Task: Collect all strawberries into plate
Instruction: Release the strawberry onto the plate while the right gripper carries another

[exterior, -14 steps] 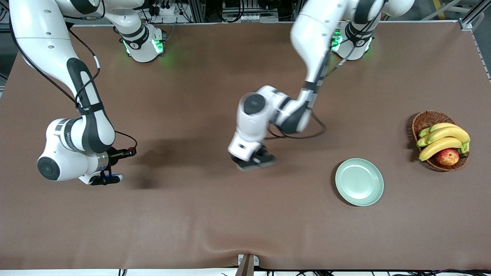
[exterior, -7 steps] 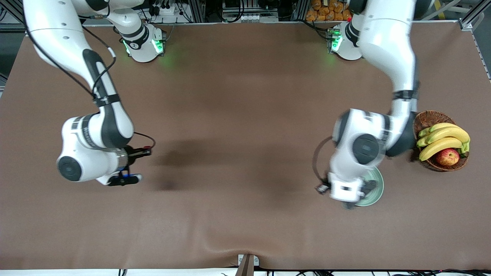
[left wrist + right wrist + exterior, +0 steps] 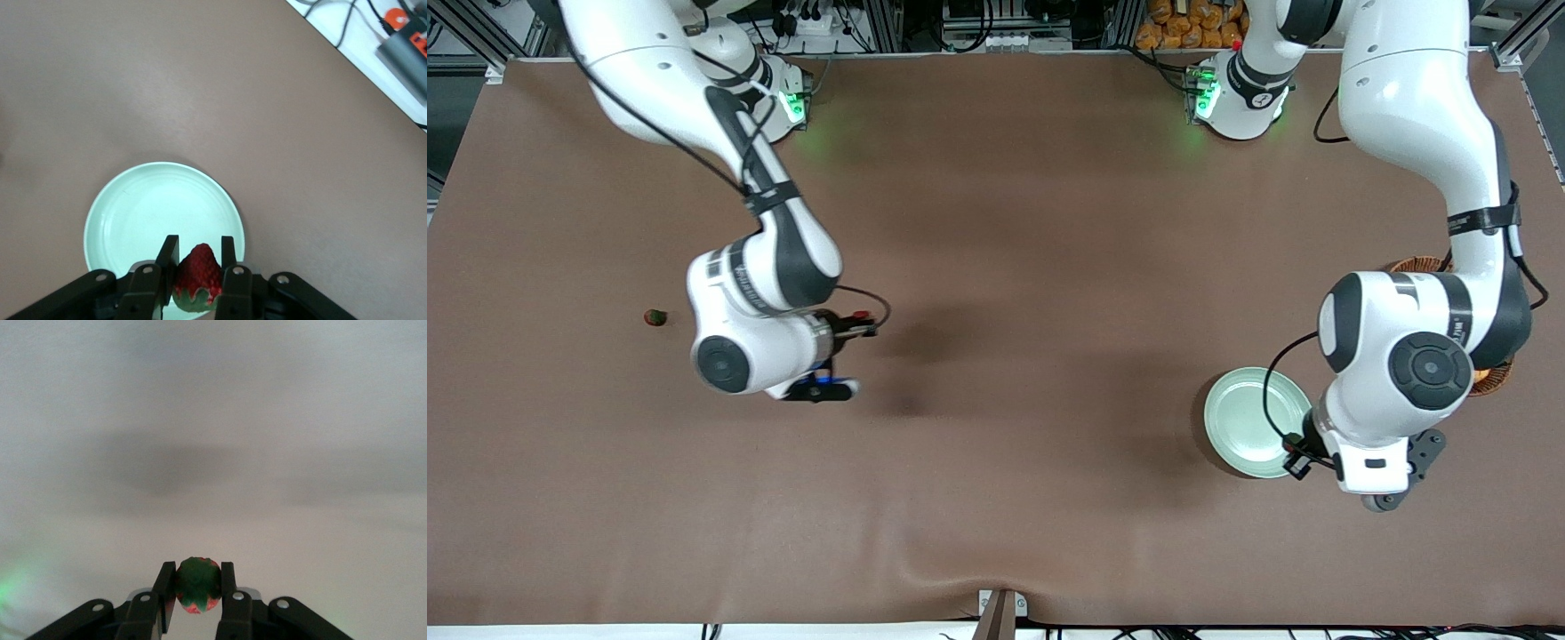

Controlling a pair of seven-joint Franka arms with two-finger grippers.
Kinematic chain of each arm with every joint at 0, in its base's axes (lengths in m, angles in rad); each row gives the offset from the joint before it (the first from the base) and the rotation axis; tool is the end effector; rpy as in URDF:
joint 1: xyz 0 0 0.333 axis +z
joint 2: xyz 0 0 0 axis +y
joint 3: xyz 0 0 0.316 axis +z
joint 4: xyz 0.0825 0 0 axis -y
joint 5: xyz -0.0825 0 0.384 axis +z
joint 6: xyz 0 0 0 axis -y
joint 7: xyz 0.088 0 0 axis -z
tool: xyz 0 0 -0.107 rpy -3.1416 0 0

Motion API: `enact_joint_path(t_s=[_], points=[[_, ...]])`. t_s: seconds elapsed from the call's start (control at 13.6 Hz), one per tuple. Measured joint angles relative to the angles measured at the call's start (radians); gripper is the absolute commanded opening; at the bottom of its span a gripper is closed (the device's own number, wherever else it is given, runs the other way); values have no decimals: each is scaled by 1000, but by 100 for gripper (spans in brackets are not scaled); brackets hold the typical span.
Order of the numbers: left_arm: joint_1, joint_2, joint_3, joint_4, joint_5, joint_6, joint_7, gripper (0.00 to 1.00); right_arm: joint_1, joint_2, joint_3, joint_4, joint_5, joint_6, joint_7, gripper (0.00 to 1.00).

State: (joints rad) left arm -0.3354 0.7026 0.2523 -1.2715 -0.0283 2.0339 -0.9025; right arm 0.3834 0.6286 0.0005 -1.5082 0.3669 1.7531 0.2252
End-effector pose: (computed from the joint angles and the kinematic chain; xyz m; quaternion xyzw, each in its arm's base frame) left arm 0.7385 -0.1103 0.3557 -0.9246 -0.3730 -0.0670 0.0399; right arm 0.6052 0.2790 0.2767 -0.9674 -0.0100 0.2298 0.1059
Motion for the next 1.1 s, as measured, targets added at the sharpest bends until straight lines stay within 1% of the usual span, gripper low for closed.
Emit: enact_joint_path(t_s=[0.15, 0.37, 0.59, 0.81, 0.88, 1.1], points=[[-5, 2, -10, -47, 1, -4, 2, 0, 54, 21, 0, 0, 33, 54, 1, 0], [-16, 18, -31, -119, 1, -4, 6, 0, 127, 51, 0, -1, 48, 128, 4, 0], [5, 49, -31, -135, -3, 4, 26, 0, 172, 79, 0, -1, 114, 189, 5, 0], [57, 71, -32, -136, -34, 37, 71, 0, 219, 107, 0, -1, 126, 248, 6, 0], [69, 77, -32, -136, -51, 52, 87, 0, 227, 115, 0, -1, 126, 254, 6, 1], [93, 98, -33, -137, -91, 87, 129, 0, 231, 130, -1, -1, 126, 258, 6, 16]])
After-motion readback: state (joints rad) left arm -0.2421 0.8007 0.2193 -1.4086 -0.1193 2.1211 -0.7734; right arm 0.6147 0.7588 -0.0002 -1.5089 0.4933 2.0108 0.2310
